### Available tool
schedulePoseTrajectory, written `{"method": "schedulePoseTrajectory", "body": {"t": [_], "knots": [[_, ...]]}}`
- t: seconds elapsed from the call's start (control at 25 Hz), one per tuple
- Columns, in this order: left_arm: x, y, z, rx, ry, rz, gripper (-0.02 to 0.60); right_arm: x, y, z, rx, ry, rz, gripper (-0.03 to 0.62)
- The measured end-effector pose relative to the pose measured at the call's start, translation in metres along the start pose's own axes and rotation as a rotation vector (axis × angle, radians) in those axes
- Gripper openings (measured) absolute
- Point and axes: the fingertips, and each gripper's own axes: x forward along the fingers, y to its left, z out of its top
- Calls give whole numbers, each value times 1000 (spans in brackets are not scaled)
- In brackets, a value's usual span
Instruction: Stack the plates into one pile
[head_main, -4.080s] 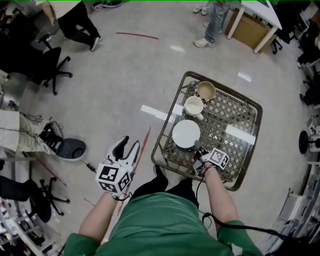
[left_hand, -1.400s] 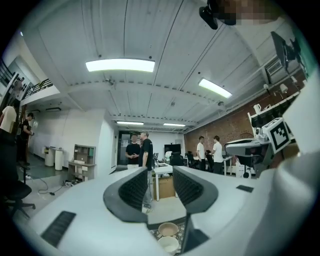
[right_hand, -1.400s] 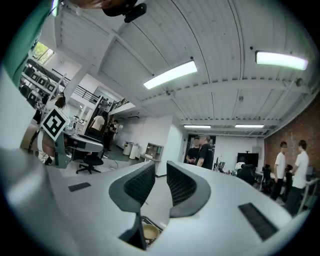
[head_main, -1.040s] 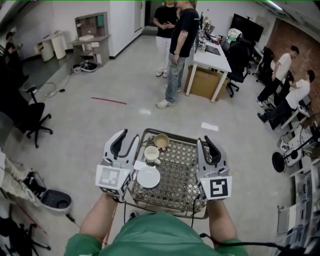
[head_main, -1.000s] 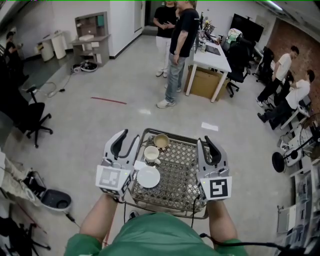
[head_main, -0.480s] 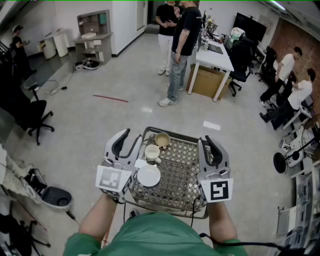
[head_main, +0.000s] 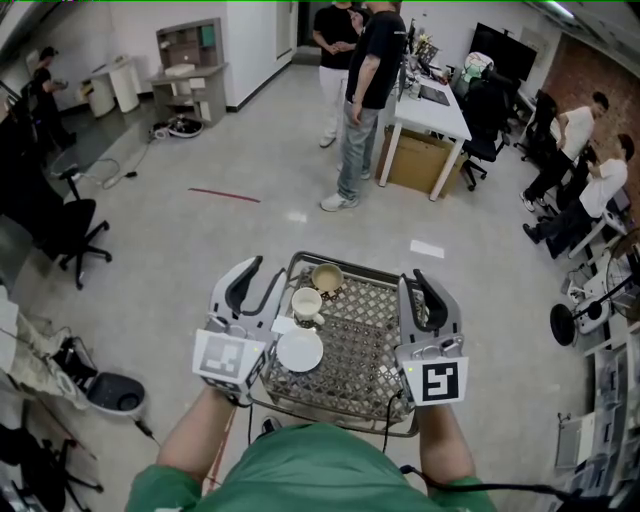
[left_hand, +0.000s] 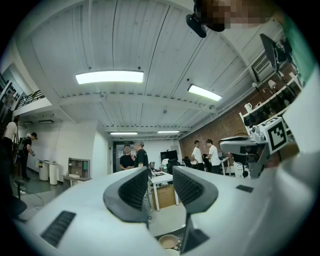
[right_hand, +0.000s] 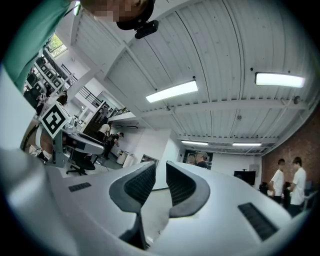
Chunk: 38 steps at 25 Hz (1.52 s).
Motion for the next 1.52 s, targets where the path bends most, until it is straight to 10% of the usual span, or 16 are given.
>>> {"method": "schedulePoseTrajectory", "body": {"t": [1.52], "knots": [[11,-22,-3,12,27,16,170,-14,-20,-7,13,-29,4,61]]}}
